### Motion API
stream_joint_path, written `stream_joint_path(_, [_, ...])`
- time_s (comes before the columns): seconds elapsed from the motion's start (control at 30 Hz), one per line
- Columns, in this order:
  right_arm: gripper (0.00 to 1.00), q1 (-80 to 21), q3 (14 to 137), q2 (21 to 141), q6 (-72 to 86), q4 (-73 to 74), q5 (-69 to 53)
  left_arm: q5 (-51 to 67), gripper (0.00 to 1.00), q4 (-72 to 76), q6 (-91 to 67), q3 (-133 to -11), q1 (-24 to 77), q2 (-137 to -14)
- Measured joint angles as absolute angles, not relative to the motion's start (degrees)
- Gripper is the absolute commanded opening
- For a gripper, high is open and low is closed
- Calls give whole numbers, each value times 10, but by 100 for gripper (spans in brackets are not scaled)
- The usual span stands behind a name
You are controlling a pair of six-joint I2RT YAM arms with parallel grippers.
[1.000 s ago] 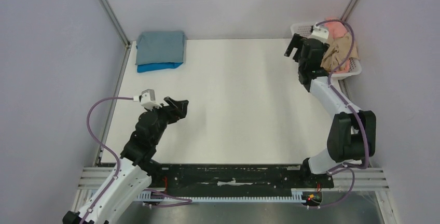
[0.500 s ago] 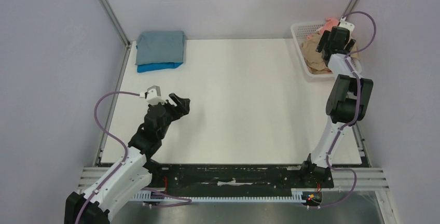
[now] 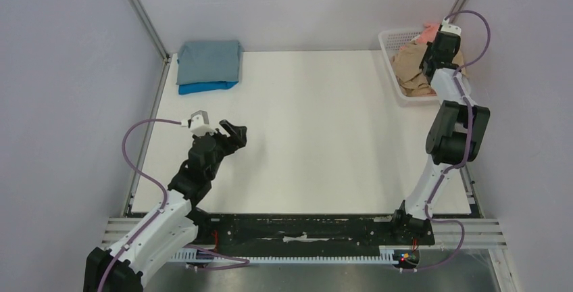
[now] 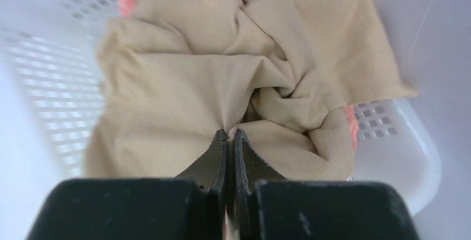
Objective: Fold and stack the t-shirts
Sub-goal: Grab crumpled tshirt from bin with the right arm, then move the tshirt to the center of the board
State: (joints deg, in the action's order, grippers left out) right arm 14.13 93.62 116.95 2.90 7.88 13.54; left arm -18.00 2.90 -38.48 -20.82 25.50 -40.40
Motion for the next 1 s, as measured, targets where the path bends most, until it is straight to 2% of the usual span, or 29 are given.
stream_joint_path(0.4, [0, 105, 928, 882, 36, 14, -48, -174, 87, 18, -385, -205, 255, -346])
stream_joint_path(0.63, [0, -74, 909, 788, 59, -17, -151, -164, 87, -16, -389, -203, 255, -295])
stream_joint_path(0.8, [0, -173, 825, 741, 107, -25, -136, -164, 87, -60, -400, -203, 255, -263])
stream_joint_path(1.0, [0, -296, 768, 738, 120, -3, -138, -166, 87, -130, -419, -208, 255, -232])
